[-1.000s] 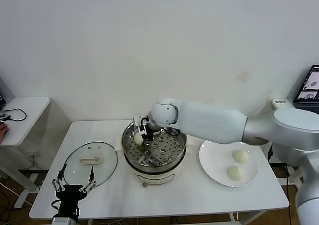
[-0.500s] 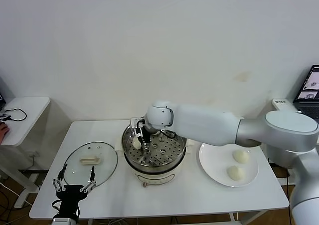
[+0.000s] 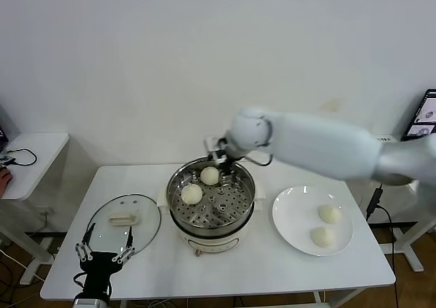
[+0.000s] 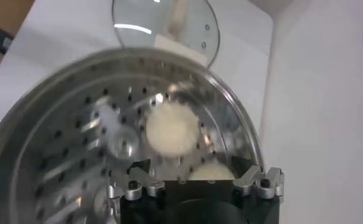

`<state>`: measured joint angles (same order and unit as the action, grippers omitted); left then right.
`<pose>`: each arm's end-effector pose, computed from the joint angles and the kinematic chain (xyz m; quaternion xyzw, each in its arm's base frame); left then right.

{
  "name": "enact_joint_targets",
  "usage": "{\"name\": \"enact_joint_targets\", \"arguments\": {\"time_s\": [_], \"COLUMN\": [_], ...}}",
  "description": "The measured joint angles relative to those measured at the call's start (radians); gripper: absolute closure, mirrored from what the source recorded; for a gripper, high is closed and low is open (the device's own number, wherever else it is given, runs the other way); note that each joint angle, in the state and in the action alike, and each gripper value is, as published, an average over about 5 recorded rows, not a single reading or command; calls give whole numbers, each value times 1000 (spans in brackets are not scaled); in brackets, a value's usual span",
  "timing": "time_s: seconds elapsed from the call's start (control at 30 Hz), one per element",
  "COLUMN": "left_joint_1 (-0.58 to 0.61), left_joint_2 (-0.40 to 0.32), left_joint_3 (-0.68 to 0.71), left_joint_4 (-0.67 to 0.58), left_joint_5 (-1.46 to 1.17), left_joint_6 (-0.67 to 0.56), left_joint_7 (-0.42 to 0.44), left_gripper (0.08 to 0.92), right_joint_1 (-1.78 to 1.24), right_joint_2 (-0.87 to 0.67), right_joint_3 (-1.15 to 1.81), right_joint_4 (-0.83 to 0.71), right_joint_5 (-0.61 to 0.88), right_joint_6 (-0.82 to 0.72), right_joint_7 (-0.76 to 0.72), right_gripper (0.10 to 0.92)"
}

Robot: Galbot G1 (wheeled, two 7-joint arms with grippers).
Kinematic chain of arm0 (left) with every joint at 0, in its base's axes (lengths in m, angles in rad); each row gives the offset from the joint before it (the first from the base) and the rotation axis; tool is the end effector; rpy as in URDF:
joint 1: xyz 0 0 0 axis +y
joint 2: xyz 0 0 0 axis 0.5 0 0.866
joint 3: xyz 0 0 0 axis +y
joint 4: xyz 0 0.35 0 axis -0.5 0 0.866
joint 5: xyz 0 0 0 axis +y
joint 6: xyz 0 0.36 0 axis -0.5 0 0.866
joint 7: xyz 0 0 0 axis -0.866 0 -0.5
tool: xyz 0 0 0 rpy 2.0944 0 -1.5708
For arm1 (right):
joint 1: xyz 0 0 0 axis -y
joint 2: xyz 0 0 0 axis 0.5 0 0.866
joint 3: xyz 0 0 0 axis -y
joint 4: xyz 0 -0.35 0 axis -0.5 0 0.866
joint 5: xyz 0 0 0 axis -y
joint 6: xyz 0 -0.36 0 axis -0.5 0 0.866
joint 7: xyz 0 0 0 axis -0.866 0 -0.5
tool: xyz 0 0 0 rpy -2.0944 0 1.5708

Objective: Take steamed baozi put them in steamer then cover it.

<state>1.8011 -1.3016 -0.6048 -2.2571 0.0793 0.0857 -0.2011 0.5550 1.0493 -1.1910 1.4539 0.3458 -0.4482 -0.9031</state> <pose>0.1261 0.0542 -0.2713 0.0468 -0.9822 -0.1748 0.0505 0.5175 0.1115 -0.0350 0.5547 -0.5469 0.5871 0.2202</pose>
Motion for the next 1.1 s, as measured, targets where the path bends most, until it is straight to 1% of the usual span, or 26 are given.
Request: {"name": "enact_joint_targets", "arguments": {"time_s": [0.17,0.33,0.67,0.87,1.1], "left_joint_1": [5,17,30,26,25], "left_joint_2": [2,3,-2,-9,-9], "left_joint_3": [12,15,14,18,11], "left_joint_4": [0,1,5,17,30], "left_joint_5": [4,12,21,27,26], "left_joint_6": [-2,-9,-15,-15,-14], "left_joint_7": [2,4,4,4,4], "left_gripper": [177,177,177,177,177], "right_joint_1": [35,7,-269,-445,-600], "right_joint_2": [-151,-313,-582,-657,-672], "right_joint_3": [-3,23,206,311,406], "right_joint_4": [71,129,195,193,172], "right_joint_5": [-40,-111,-291,-388,-462], "right_joint_6": [76,148,239,262,263], "right_joint_7": [-81,-138,-170,-154,-123], "right_gripper": [203,203,203,203,203]}}
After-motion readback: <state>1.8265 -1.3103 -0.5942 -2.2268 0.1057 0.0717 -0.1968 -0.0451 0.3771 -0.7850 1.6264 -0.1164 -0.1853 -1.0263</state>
